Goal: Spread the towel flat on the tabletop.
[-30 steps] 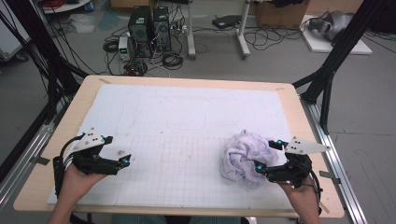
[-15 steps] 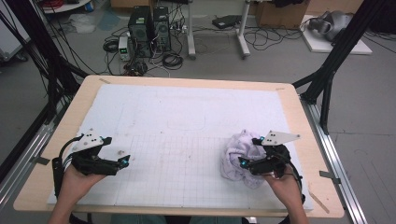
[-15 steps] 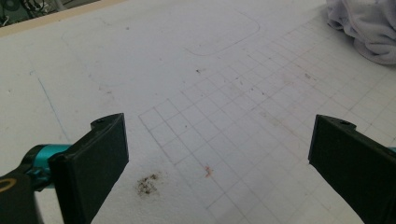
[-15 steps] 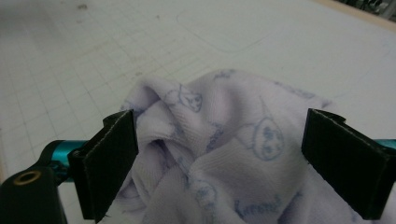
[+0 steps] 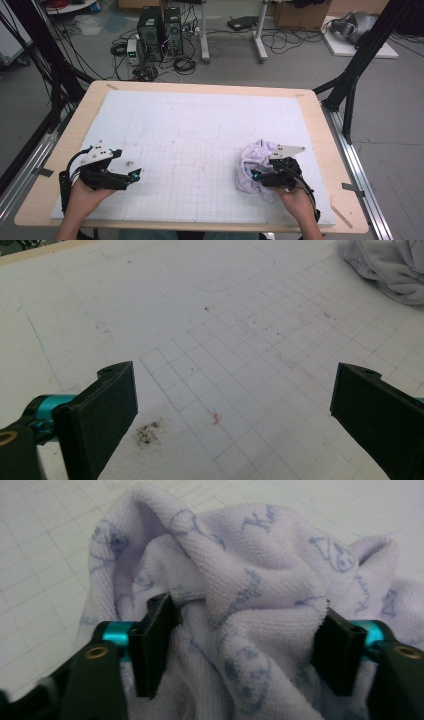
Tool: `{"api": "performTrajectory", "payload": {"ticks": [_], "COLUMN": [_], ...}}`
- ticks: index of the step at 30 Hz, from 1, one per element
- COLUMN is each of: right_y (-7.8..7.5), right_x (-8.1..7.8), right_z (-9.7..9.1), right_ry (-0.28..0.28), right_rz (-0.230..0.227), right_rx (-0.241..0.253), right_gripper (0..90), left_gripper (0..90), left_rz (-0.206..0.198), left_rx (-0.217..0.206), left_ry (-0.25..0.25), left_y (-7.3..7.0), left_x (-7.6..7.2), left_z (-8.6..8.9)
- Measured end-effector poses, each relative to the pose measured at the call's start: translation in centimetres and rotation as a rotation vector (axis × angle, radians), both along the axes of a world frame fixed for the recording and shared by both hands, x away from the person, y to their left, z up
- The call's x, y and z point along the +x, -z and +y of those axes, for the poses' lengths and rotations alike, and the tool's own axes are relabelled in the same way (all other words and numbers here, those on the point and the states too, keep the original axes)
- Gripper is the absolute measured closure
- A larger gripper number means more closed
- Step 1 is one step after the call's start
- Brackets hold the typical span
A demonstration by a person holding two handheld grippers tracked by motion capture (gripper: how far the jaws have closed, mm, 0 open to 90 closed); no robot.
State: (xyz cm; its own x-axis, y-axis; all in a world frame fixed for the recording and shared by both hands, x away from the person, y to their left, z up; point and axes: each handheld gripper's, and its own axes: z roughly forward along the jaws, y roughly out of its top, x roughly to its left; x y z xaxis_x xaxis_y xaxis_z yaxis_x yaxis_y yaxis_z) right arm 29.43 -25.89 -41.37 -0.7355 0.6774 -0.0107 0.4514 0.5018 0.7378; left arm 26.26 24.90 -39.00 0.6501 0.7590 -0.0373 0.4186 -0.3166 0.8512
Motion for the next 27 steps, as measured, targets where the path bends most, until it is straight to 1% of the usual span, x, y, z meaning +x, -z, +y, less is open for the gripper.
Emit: {"api": "performTrajectory", "payload": {"ticks": [2, 3, 4, 5, 6, 7, 8, 11, 14, 15, 17, 18, 22, 23, 24, 25, 26, 27], "right_y": [0.2, 0.3, 0.3, 0.3, 0.2, 0.2, 0.2, 0.1, -0.1, -0.2, -0.4, -0.6, -1.8, -2.6, -2.6, -3.5, -3.5, -4.2], "right_x": [0.0, 0.0, 0.0, 0.0, 0.0, 0.0, 0.0, 0.1, 0.3, 0.3, 0.4, 0.3, 0.3, 0.3, 0.3, 0.4, 0.4, 0.5], "right_z": [0.1, 0.1, 0.1, 0.0, -0.1, -0.2, -0.2, -0.4, -0.8, -0.9, -1.0, -1.1, -0.9, -0.5, -0.5, 0.0, 0.0, 0.5], "right_ry": [0.009, 0.015, 0.015, 0.012, 0.016, 0.019, 0.019, 0.001, -0.012, -0.012, -0.018, -0.019, -0.028, -0.04, -0.04, -0.057, -0.057, -0.073], "right_rz": [0.011, 0.011, 0.011, 0.015, 0.022, 0.031, 0.031, 0.044, 0.051, 0.059, 0.059, 0.061, 0.052, 0.045, 0.045, 0.031, 0.031, 0.031], "right_rx": [0.003, 0.003, 0.003, 0.003, 0.008, 0.014, 0.014, 0.019, 0.04, 0.056, 0.063, 0.065, 0.098, 0.12, 0.12, 0.136, 0.136, 0.15], "right_gripper": [41.6, 46.4, 46.4, 50.8, 53.3, 55.6, 55.6, 61.4, 66.0, 66.7, 67.5, 67.9, 68.2, 68.2, 68.2, 68.2, 68.2, 68.2], "left_gripper": [5.4, 5.4, 5.4, 5.4, 5.4, 5.4, 5.4, 5.4, 5.4, 5.4, 5.4, 5.4, 5.4, 5.4, 5.4, 5.4, 5.4, 5.4], "left_rz": [0.004, 0.007, 0.007, 0.008, 0.011, 0.01, 0.01, 0.013, 0.018, 0.017, 0.016, 0.014, 0.013, 0.012, 0.012, 0.011, 0.009, 0.008], "left_rx": [-0.004, -0.003, -0.001, -0.002, -0.011, -0.008, -0.008, -0.004, -0.004, -0.002, -0.007, -0.01, -0.016, -0.017, -0.018, -0.015, -0.016, -0.016], "left_ry": [-0.003, -0.003, -0.001, -0.002, -0.001, 0.0, 0.0, 0.006, 0.004, 0.006, 0.0, -0.004, -0.005, -0.005, -0.006, -0.004, -0.004, -0.005], "left_y": [0.2, 0.3, 0.3, 0.4, 0.4, 0.5, 0.5, 0.6, 0.8, 0.8, 0.9, 0.9, 0.9, 0.9, 0.8, 0.8, 0.7, 0.7], "left_x": [0.0, 0.0, 0.1, 0.1, 0.0, 0.0, 0.0, 0.0, 0.0, 0.0, 0.1, 0.1, 0.1, 0.1, 0.1, 0.1, 0.1, 0.1], "left_z": [-0.1, -0.1, -0.1, -0.1, -0.2, -0.2, -0.3, -0.3, -0.1, -0.1, 0.1, 0.2, 0.3, 0.3, 0.3, 0.3, 0.3, 0.2]}}
